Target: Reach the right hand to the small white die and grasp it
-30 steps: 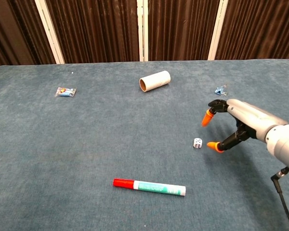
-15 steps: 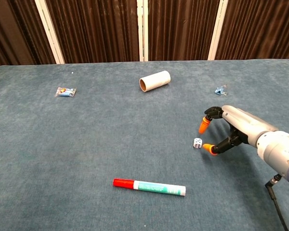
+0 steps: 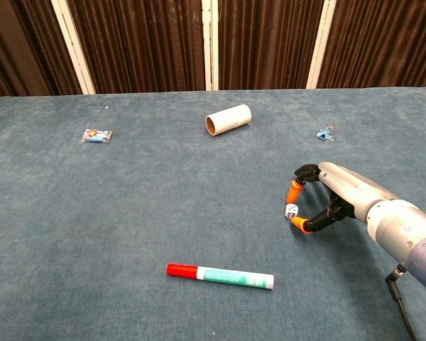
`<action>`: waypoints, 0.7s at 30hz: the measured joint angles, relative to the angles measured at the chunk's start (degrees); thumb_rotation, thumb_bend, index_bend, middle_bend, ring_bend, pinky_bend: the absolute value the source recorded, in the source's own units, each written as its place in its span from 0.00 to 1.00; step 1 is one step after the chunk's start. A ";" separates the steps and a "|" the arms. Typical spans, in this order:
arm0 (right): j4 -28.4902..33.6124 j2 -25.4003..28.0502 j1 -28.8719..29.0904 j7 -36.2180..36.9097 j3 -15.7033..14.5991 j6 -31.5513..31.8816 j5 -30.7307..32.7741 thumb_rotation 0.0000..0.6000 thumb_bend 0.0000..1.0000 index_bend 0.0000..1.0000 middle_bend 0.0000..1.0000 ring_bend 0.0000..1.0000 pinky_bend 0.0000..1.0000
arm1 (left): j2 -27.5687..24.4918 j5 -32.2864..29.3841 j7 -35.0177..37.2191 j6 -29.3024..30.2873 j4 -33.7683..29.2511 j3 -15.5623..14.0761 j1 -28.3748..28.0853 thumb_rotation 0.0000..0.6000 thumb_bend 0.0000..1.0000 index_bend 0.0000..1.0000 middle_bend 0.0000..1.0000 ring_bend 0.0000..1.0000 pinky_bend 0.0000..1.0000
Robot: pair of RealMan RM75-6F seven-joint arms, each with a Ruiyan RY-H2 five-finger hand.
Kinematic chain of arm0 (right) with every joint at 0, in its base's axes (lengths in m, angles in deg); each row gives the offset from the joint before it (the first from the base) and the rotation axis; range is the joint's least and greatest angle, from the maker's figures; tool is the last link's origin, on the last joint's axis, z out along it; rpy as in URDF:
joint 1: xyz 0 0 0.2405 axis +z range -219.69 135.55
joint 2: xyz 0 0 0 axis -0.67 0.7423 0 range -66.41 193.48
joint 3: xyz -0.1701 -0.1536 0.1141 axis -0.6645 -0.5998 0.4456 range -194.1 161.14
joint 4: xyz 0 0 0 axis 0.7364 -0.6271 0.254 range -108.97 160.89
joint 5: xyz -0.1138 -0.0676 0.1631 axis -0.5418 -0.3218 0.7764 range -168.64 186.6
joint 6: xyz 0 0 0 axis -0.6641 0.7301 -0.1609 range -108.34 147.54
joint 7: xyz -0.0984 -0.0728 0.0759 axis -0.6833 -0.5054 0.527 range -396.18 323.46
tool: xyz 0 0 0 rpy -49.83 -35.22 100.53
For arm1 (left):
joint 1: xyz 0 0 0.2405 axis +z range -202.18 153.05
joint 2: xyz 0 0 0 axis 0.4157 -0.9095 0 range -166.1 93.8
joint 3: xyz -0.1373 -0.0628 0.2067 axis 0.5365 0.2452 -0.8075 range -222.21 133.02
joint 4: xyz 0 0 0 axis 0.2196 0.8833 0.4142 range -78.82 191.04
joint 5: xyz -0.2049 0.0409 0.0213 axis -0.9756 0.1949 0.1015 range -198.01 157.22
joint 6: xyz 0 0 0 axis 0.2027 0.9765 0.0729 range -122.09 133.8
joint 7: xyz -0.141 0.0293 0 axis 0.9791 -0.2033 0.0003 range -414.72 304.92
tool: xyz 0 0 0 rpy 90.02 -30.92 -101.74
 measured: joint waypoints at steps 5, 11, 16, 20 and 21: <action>-0.48 -0.42 0.18 -0.04 0.05 0.02 0.11 1.00 0.34 0.53 0.15 0.00 0.00 | -0.04 0.23 0.24 0.05 0.14 -0.05 0.00 1.00 0.07 0.00 0.00 0.00 0.00; 0.29 -0.37 0.10 0.02 0.09 0.58 -0.19 1.00 0.40 0.57 0.18 0.00 0.00 | -0.07 0.26 0.45 0.06 0.23 -0.04 0.00 1.00 0.07 0.00 0.00 0.00 0.00; 2.31 0.71 0.00 -0.18 0.24 1.40 -0.93 1.00 0.40 0.56 0.18 0.00 0.00 | 0.00 0.22 0.29 0.02 0.28 -0.04 -0.01 1.00 0.07 0.00 0.00 0.00 0.00; 6.05 3.08 -0.11 -1.00 0.71 2.89 -2.20 1.00 0.39 0.54 0.16 0.00 0.00 | 0.16 0.10 0.03 -0.31 0.36 -0.08 -0.14 1.00 0.07 0.00 0.00 0.00 0.00; 7.81 4.29 -0.14 -1.65 0.93 3.61 -2.85 1.00 0.39 0.53 0.15 0.00 0.00 | 0.18 0.10 -0.01 -0.36 0.35 -0.08 -0.17 1.00 0.07 0.00 0.00 0.00 0.00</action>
